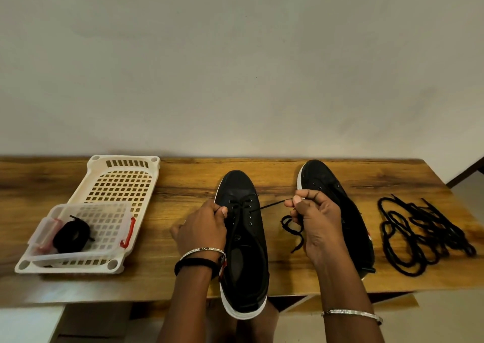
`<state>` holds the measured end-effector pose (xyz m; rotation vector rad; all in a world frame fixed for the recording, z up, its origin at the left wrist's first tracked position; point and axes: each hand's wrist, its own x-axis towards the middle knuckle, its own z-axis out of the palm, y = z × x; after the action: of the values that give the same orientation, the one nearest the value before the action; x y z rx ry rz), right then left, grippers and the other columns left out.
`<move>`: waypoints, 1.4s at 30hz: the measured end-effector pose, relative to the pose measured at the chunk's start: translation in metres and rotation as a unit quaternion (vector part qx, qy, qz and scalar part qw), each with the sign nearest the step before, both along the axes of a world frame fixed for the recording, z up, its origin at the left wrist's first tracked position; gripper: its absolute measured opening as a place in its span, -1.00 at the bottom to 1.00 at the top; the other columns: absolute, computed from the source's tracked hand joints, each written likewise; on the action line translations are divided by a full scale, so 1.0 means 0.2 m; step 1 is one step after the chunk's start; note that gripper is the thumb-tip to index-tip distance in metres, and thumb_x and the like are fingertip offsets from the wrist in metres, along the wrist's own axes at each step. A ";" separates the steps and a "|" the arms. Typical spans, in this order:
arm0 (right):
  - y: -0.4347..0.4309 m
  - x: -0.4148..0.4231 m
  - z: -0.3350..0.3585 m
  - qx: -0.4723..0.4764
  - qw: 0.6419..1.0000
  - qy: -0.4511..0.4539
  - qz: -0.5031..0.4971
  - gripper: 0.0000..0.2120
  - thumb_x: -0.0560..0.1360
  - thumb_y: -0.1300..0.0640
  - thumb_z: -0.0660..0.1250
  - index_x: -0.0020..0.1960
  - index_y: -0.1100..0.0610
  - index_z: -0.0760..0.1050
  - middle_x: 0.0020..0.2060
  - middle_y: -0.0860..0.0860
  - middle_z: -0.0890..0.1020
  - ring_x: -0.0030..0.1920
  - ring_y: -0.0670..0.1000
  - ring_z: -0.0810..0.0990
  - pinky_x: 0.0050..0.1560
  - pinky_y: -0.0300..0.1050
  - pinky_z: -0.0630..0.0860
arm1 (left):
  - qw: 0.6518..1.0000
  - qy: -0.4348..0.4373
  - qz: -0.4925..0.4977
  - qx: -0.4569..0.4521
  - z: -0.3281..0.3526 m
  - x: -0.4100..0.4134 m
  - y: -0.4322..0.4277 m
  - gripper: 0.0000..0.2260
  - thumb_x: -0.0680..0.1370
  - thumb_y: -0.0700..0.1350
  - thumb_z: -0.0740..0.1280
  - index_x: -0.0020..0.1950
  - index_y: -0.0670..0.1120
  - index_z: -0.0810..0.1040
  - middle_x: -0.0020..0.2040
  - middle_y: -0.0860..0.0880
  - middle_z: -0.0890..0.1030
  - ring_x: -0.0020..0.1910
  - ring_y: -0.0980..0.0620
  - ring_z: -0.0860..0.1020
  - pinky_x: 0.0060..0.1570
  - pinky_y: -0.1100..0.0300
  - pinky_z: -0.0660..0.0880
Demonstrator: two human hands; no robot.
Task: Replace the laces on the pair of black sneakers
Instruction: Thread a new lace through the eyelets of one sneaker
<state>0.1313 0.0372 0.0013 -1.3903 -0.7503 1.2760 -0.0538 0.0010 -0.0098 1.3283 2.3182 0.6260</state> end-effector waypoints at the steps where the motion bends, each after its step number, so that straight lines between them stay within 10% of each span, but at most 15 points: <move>1: 0.00 -0.01 0.00 0.011 1.000 0.000 -0.003 -0.89 0.58 0.35 0.33 0.05 0.20 0.56 -0.31 0.04 0.71 -0.35 -0.07 0.56 -0.26 -0.24 0.55 | 1.000 -0.007 0.003 0.008 0.00 0.00 0.00 -0.85 0.65 0.10 0.20 -0.05 0.11 0.49 -0.17 0.13 0.62 -0.08 0.07 0.57 0.25 -0.07 0.33; 13: -0.03 -0.08 0.08 0.041 0.968 0.081 0.234 -0.80 0.46 0.25 0.46 0.03 0.34 0.60 -0.18 0.23 0.71 -0.34 -0.03 0.59 -0.31 -0.24 0.52 | 0.947 -0.073 -0.196 0.244 -0.01 0.13 0.04 -0.86 0.50 -0.13 0.42 0.01 0.06 0.66 -0.04 0.13 0.59 -0.01 0.06 0.51 -0.02 -0.08 0.51; 21: -0.06 0.02 0.07 -0.052 0.949 -0.054 0.306 -0.68 0.48 -0.02 0.45 -0.10 0.27 0.69 -0.49 0.08 0.50 -0.51 -0.06 0.38 -0.46 -0.26 0.32 | 0.947 -0.186 0.027 0.260 -0.01 0.09 0.05 -0.90 0.54 -0.15 0.41 -0.08 0.04 0.69 -0.24 0.14 0.65 -0.23 0.20 0.61 -0.28 0.28 0.50; 32: -0.02 0.08 0.10 0.047 0.873 0.447 0.186 -0.78 0.37 0.11 0.59 -0.09 0.19 0.63 -0.46 -0.07 0.48 -0.48 -0.13 0.44 -0.45 -0.28 0.41 | 0.923 -0.313 0.154 0.160 -0.03 0.07 0.05 -0.96 0.52 -0.08 0.45 -0.08 -0.02 0.67 -0.35 0.02 0.65 -0.33 0.10 0.59 -0.34 0.26 0.39; 38: -0.03 0.03 0.13 0.007 0.952 0.240 0.189 -0.84 0.51 0.12 0.37 -0.14 0.16 0.68 -0.32 0.03 0.57 -0.30 -0.05 0.53 -0.25 -0.21 0.55 | 0.942 -0.230 0.042 0.240 0.02 0.05 0.04 -0.64 0.48 -0.27 0.41 0.13 0.15 0.64 -0.03 0.08 0.60 -0.17 0.11 0.57 -0.22 0.29 0.52; 42: -0.04 -0.01 0.11 0.005 0.960 0.100 0.260 -0.81 0.52 0.11 0.41 -0.04 0.23 0.69 -0.31 0.05 0.60 -0.28 -0.06 0.54 -0.17 -0.20 0.53 | 0.934 -0.165 -0.125 0.290 0.05 0.08 0.04 -0.70 0.45 0.04 0.40 0.17 0.28 0.62 0.11 0.22 0.51 0.17 0.16 0.45 0.10 0.35 0.35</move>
<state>0.1290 0.0287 0.0225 -1.0639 -1.0188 1.7848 -0.0383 0.0088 0.0005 1.5752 1.7136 1.3979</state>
